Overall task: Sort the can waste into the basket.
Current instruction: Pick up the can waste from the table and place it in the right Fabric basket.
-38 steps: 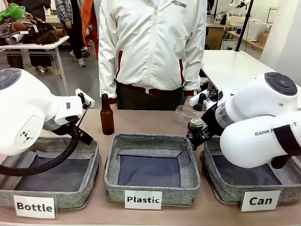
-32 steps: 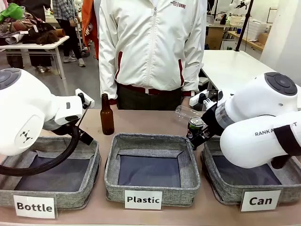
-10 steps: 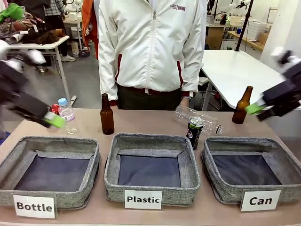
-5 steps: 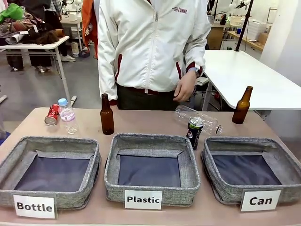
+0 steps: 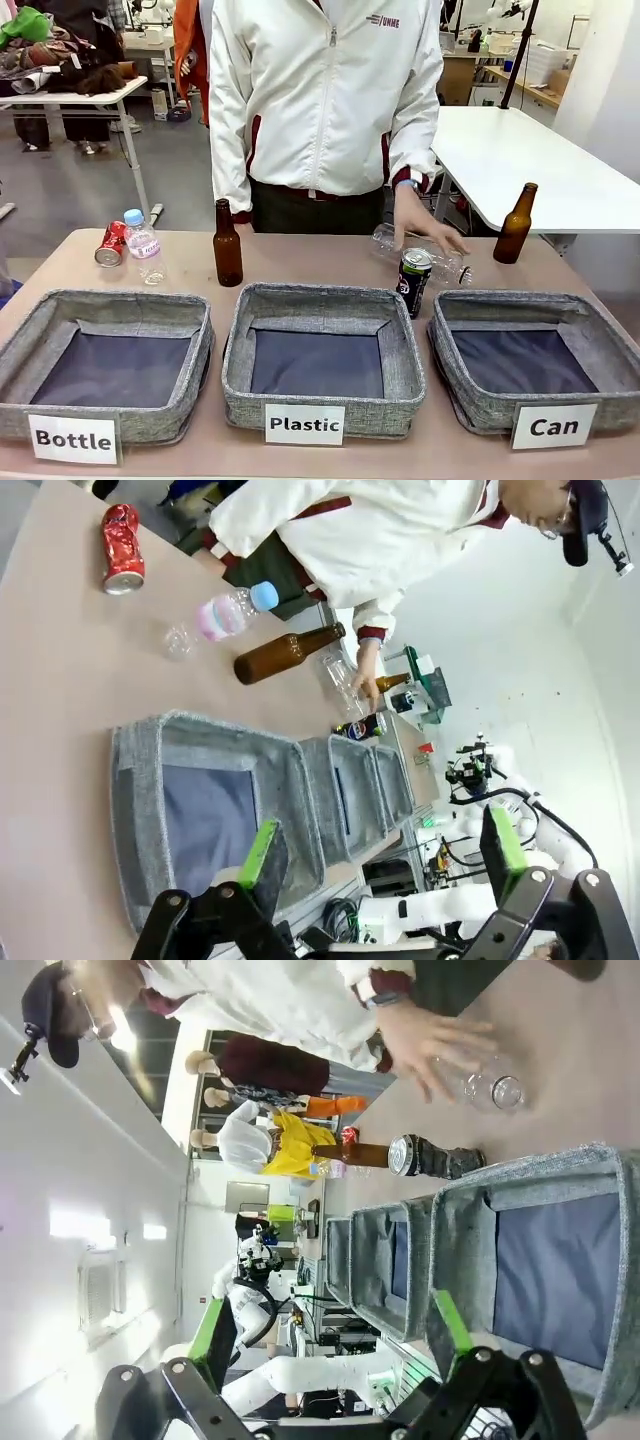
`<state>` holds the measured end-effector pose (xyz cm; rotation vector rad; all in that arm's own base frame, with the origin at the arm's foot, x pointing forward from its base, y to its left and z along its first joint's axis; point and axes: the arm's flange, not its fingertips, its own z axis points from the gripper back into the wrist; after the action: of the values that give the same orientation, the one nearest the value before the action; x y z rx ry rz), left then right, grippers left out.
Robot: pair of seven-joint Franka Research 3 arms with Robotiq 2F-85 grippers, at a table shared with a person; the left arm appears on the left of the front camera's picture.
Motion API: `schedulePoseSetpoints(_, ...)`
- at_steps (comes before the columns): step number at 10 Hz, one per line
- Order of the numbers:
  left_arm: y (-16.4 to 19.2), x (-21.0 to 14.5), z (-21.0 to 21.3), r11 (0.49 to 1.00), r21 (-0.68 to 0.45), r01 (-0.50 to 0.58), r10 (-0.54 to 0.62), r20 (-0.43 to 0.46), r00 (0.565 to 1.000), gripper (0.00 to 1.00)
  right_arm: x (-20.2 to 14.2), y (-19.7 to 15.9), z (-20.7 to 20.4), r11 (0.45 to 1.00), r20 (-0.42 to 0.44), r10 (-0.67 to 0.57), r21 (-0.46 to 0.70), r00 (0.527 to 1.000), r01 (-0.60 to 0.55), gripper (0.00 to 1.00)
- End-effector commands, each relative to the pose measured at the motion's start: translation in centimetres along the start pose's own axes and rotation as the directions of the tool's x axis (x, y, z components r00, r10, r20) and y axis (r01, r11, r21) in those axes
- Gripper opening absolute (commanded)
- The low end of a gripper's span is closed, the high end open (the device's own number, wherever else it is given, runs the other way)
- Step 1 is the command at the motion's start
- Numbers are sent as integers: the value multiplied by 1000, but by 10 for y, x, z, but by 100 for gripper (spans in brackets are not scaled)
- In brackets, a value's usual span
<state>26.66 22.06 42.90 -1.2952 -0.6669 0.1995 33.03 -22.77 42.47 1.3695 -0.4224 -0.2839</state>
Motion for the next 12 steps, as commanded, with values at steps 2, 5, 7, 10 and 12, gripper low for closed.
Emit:
schedulePoseSetpoints(2,-5,-3,7,999,9,38,-37,-22,999,100,-3,4,2,1000,-21,22,-3,1000,-22,100)
schedulePoseSetpoints(5,-44,-3,-14,953,209,219,-194,-130,972,100,-3,4,2,1000,-21,22,-3,1000,-22,100)
schedulePoseSetpoints(7,-64,27,-46,893,377,246,-167,-231,959,100,-3,4,2,1000,-21,22,-3,1000,-22,100)
schedulePoseSetpoints(10,-80,77,-118,717,601,354,-114,-399,910,100,-3,4,2,1000,-21,22,-3,1000,-22,100)
schedulePoseSetpoints(12,-93,80,-150,692,615,378,-164,-376,912,100,-3,4,2,1000,-21,22,-3,1000,-22,100)
